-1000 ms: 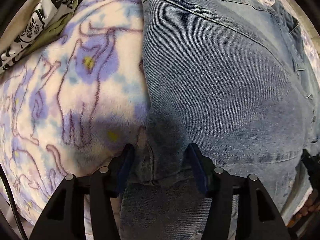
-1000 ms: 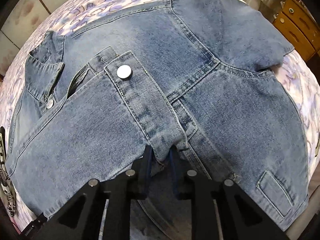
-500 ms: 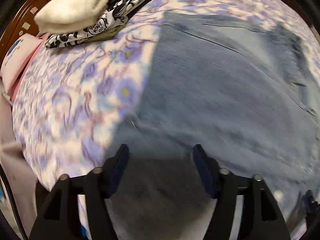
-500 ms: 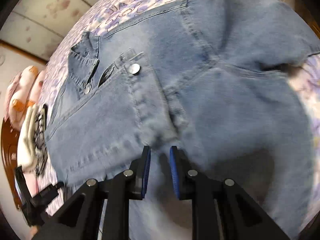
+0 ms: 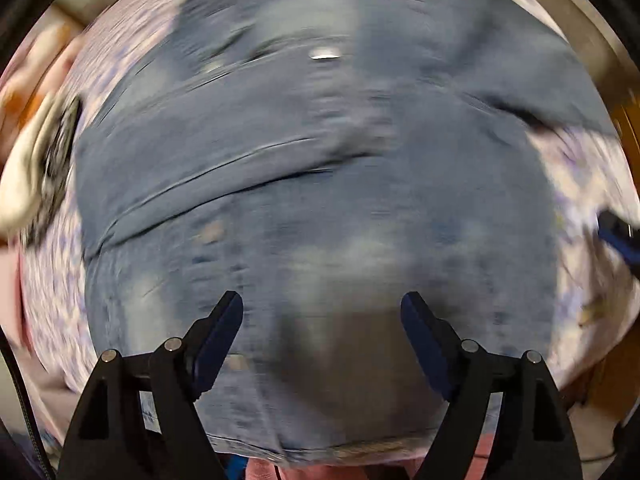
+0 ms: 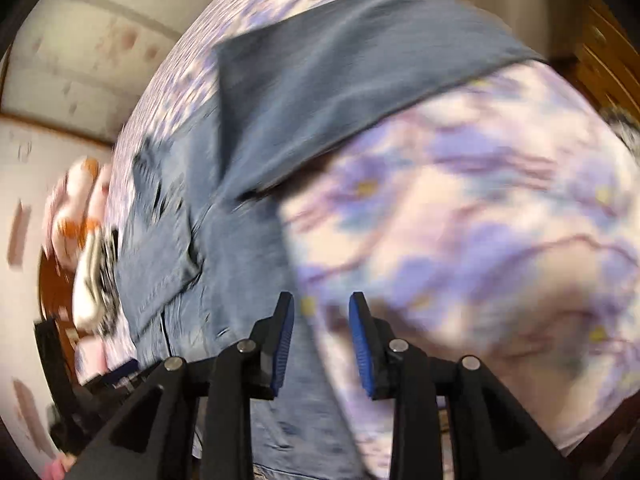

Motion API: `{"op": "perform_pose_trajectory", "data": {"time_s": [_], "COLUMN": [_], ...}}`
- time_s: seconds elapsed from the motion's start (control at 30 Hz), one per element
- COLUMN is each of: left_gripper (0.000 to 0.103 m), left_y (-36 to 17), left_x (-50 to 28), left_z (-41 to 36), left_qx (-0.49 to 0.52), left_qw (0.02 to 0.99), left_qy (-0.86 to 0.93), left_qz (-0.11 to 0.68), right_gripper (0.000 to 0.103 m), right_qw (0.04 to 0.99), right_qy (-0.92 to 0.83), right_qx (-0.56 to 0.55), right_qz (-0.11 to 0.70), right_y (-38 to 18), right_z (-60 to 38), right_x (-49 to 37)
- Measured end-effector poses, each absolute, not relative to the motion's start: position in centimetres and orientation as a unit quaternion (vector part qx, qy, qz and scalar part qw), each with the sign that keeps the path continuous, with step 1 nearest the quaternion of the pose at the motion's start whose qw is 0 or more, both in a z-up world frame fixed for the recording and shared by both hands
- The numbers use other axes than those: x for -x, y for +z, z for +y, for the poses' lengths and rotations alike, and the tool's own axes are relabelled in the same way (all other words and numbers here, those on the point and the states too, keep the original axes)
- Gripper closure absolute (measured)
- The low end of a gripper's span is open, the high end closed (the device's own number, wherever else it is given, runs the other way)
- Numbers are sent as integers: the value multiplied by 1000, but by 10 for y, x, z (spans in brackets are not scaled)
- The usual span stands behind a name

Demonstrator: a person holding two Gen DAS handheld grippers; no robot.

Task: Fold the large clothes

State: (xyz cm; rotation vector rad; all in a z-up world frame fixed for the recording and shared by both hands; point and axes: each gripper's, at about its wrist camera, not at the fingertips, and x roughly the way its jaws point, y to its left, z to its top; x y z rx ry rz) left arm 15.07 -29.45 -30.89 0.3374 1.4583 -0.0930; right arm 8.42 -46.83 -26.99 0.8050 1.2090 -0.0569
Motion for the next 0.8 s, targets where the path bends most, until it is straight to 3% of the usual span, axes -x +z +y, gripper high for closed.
{"op": "perform_pose_trajectory", "data": {"time_s": [0.1, 0.23, 0.5, 0.8], "left_gripper": [21, 21, 21, 21], "left_y": [-303, -296, -285, -292], "left_x": [-144, -144, -162, -185], "left_z": [-348, -388, -435, -476], "left_qx": [-181, -190, -195, -205], "left_qw": [723, 715, 712, 709], "left_qy": [-76, -103, -127, -141], "left_qz": [662, 665, 662, 660], "right_gripper": [74, 63, 63, 62], "right_qw": [740, 728, 697, 646], "right_qy": [-63, -103, -132, -120], "right_qx": [-414, -483, -575, -644], "right_qz": [526, 475, 408, 392], "right_y": [-277, -287, -309, -354], "right_z": [-506, -558, -651, -699], "right_x": [-72, -53, -55, -95]}}
